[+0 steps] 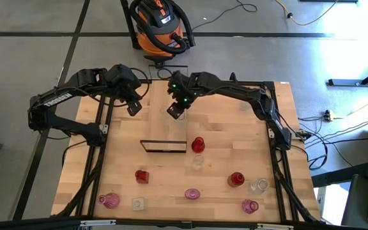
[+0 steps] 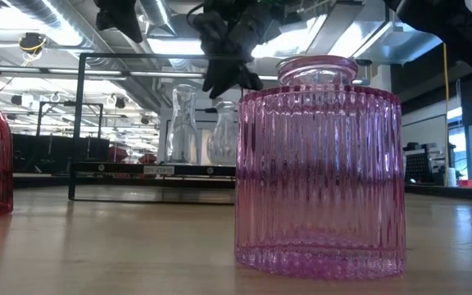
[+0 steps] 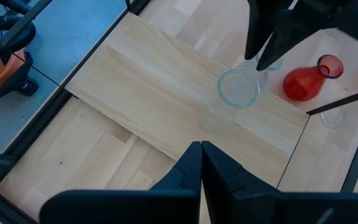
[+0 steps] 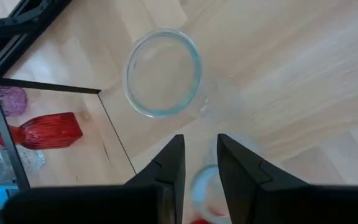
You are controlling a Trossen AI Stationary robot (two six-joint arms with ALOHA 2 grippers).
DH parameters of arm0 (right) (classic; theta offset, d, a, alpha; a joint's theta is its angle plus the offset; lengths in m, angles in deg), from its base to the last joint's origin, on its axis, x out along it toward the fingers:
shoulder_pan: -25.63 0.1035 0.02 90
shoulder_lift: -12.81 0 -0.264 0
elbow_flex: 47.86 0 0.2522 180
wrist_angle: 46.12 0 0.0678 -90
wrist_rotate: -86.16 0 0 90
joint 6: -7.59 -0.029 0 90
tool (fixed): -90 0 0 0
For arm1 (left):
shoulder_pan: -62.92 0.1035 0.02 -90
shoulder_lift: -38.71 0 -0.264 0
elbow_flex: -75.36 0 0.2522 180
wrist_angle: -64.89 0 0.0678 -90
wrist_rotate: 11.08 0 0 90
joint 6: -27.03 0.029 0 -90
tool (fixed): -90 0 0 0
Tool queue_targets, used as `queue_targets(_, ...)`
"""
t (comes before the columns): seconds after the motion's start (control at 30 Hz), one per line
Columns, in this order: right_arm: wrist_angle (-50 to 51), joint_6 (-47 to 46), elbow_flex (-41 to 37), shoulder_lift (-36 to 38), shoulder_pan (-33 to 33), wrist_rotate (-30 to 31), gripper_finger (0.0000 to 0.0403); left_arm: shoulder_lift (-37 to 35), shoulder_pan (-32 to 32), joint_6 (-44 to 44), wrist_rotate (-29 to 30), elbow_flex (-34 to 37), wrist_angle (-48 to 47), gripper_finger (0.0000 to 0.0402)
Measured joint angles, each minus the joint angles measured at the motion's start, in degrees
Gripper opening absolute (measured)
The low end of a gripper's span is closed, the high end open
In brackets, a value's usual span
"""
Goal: Sort vases onto shelf
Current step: Put the transparent vase on the shelf
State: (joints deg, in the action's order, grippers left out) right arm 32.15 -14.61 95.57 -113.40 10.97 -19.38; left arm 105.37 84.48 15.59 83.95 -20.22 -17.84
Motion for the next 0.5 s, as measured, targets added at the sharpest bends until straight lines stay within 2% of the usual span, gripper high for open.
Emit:
queue_targets(0.17,6.8,1.6,2.5,0.0,0.0,2.1,0.0079,0.0,0.0,-0.7,0.0,0.0,0.0,0.0)
queue_targets(0.4,16.3,2.8,4.6,2.9,0.8,15.7,0.0079,0.0,0.0,-2.0,0.0,0.0,0.0,0.0)
queue_targets(0.5,18.2,2.7,4.6,3.3,0.8,15.6,0.0079,0.0,0.0,-2.0,0.0,0.0,0.0,0.0)
